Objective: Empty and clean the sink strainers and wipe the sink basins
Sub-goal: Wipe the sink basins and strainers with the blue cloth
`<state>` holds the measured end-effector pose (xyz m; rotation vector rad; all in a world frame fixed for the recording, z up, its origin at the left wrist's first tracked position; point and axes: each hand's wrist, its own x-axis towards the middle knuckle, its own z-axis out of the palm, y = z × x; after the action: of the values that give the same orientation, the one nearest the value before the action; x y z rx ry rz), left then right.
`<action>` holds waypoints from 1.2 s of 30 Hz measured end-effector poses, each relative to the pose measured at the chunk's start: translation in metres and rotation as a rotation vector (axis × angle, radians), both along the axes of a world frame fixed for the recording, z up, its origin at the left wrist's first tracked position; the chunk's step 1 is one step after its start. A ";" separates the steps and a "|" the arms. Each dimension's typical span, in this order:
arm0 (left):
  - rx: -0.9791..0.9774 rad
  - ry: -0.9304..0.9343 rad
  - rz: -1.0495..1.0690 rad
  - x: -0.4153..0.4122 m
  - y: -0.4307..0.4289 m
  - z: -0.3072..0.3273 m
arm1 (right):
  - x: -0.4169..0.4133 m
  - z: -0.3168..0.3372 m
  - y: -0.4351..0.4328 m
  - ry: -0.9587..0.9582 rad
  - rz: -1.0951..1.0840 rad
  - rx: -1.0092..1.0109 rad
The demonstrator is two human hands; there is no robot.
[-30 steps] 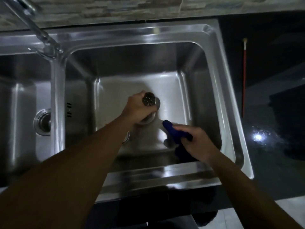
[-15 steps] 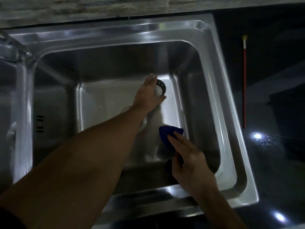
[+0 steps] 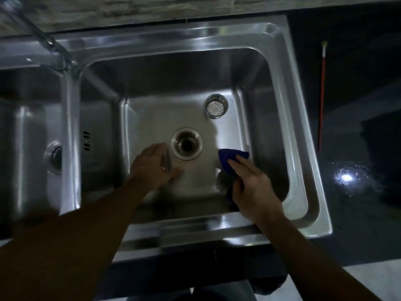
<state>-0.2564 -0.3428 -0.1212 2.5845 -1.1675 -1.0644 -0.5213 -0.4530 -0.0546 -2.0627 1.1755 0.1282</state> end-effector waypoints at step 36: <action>-0.450 0.860 0.967 0.026 0.015 0.094 | 0.132 0.024 0.051 -0.447 -0.204 0.362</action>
<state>-0.2305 -0.3277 -0.0275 1.6251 0.0765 -1.2052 -0.3896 -0.4015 -0.0306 -1.5412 0.9893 -0.1967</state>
